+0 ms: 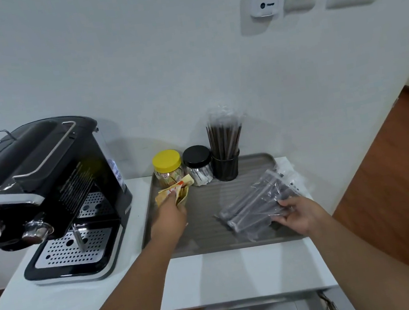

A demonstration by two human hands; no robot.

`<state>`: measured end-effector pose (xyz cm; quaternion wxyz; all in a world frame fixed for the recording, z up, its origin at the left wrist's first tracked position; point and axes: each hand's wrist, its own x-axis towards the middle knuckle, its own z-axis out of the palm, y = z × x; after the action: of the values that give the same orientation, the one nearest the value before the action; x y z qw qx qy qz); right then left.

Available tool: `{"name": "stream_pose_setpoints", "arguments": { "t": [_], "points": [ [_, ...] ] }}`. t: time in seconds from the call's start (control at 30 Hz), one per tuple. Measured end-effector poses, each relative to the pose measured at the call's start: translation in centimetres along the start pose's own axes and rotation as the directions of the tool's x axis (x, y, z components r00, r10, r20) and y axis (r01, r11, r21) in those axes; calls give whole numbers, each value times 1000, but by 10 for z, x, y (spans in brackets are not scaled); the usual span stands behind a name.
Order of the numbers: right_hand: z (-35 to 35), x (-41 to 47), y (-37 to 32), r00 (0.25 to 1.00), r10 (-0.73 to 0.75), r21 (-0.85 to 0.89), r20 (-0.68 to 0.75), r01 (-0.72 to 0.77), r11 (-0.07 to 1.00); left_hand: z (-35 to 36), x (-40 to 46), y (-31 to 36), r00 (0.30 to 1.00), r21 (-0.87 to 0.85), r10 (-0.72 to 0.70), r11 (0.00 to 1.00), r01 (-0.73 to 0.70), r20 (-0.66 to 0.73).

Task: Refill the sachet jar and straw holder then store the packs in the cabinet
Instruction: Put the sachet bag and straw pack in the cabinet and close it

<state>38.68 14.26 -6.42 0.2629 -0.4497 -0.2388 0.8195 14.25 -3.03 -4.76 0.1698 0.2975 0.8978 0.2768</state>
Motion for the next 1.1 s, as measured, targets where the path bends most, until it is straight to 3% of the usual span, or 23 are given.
{"name": "stream_pose_setpoints", "arguments": {
  "t": [0.2,0.37,0.5,0.63,0.73,0.83,1.1],
  "points": [
    [1,-33,15,987,-137,129,82,125,984,-24,-30,0,995,-272,97,958,-90,12],
    [-7,-60,29,961,-254,241,112,222,945,-39,-62,-3,982,-480,180,868,-130,61],
    [-20,-95,46,906,-370,265,206,312,912,-50,-92,-5,966,-613,226,783,-104,124],
    [-46,-129,71,911,-359,293,203,293,910,-51,-121,-10,941,-697,263,716,-41,214],
    [-66,-150,90,924,-334,260,185,282,923,-47,-140,-17,924,-688,277,726,-20,265],
    [-89,-174,111,935,-297,178,194,264,948,-41,-158,-30,888,-605,298,796,-28,351],
    [-156,-181,184,987,-158,-56,-11,157,986,-3,-194,-56,745,-338,305,934,-112,594]
  ]
}}
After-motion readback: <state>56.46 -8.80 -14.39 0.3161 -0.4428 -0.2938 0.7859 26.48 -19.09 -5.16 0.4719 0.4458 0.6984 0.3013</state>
